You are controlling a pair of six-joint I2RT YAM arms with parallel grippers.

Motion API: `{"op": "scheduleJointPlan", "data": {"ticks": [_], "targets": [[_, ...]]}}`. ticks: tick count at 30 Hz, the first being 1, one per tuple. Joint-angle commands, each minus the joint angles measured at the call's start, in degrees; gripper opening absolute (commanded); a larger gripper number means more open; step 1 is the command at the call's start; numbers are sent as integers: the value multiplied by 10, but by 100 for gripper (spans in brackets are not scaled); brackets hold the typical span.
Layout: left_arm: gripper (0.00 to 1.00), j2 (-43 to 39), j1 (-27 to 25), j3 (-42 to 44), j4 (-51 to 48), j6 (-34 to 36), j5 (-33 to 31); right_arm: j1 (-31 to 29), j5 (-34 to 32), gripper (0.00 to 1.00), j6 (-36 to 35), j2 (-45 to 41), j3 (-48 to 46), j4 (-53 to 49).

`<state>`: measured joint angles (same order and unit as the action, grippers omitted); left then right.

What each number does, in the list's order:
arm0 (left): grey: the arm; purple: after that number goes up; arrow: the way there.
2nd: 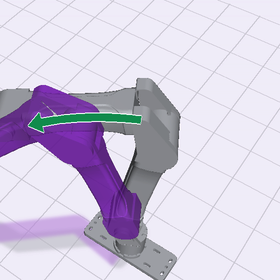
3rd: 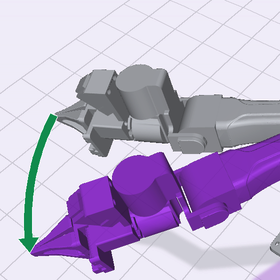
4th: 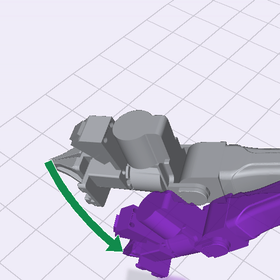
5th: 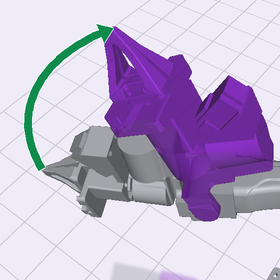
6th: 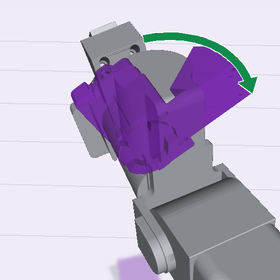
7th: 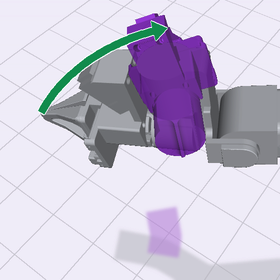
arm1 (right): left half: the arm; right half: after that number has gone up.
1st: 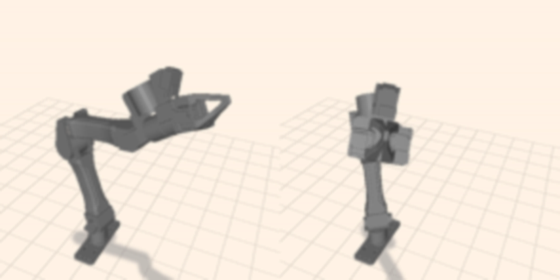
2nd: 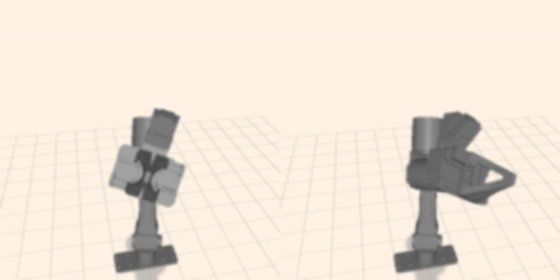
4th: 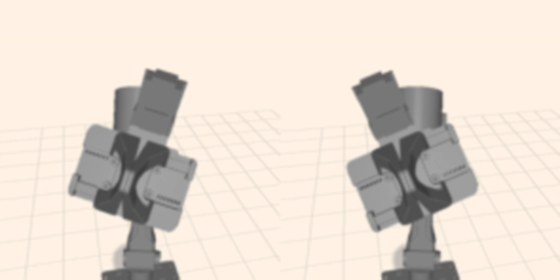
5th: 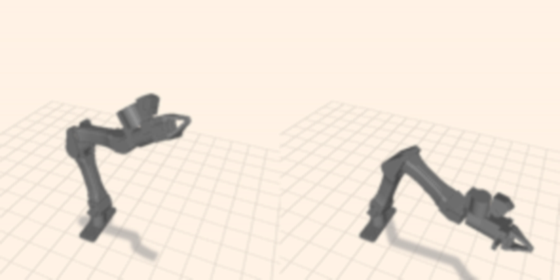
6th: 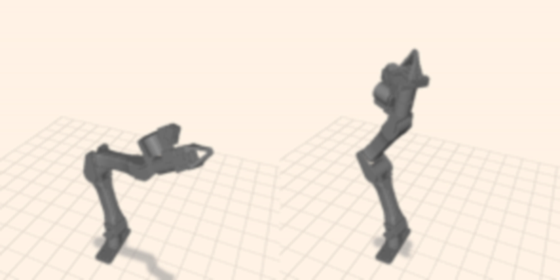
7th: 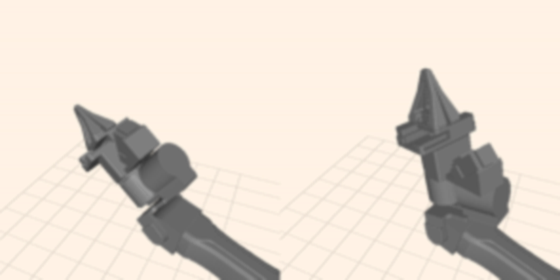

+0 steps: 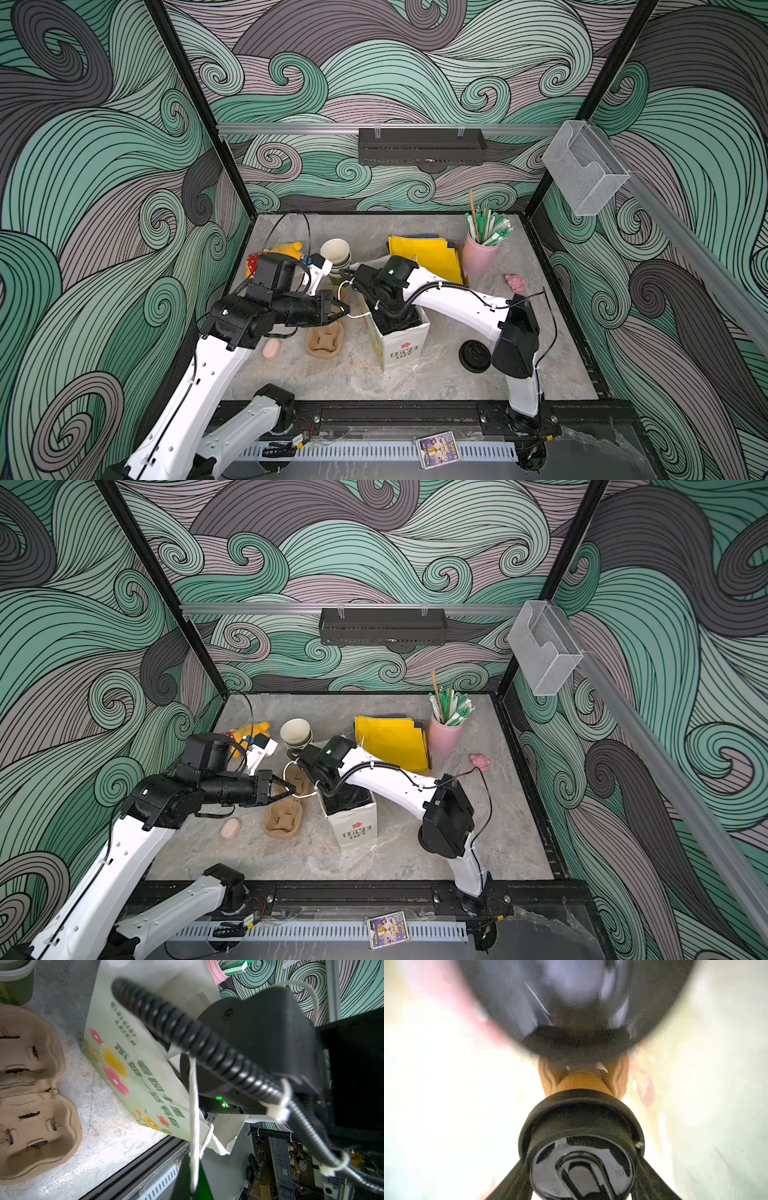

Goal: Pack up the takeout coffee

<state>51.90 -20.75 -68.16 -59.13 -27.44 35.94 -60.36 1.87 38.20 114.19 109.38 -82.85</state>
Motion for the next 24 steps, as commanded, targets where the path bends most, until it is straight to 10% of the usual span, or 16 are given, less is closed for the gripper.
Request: {"op": "scheduleJointPlan", "data": {"ticks": [1, 24], "targets": [[0, -4, 0, -10, -12, 11, -7, -1, -22, 57, 9, 0, 26, -32], [0, -6, 0, -7, -16, 13, -11, 0, -27, 54, 11, 0, -65, 81]]}}
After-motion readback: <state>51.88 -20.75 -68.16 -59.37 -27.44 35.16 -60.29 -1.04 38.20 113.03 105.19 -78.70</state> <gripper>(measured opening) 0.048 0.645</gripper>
